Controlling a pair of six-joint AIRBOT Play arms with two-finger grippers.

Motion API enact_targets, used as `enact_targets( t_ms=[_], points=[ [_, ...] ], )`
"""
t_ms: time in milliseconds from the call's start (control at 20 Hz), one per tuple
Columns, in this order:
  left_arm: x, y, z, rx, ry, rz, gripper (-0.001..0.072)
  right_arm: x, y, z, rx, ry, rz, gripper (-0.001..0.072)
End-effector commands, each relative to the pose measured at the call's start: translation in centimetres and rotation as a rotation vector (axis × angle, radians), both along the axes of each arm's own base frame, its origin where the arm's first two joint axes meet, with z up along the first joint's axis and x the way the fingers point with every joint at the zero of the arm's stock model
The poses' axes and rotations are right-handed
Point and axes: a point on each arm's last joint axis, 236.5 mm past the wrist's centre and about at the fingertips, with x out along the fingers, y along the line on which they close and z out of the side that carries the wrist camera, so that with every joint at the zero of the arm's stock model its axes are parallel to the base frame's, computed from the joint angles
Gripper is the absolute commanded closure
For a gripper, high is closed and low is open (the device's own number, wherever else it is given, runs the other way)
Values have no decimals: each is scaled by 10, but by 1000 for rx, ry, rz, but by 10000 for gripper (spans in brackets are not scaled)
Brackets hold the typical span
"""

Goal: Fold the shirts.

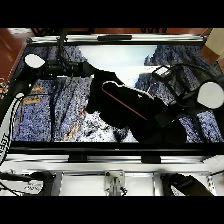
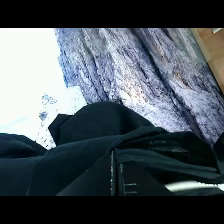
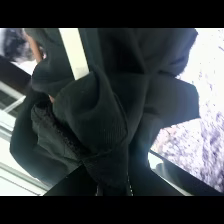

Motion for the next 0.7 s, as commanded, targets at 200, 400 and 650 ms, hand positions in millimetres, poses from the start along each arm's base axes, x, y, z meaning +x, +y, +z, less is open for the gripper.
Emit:
enact_targets(
  t_ms=[200,400,650],
  points=[
    [-27,-15,19,-9,-27,-95,654,37,-4,-23,-74,-33,-103,622],
    [-55,-53,41,-74,-53,-183,654,57,26,-25,64,-86,-142,622],
    [-109,-105,77,-128,-114,-304,655,73,41,1,154,-181,-152,622]
  ],
)
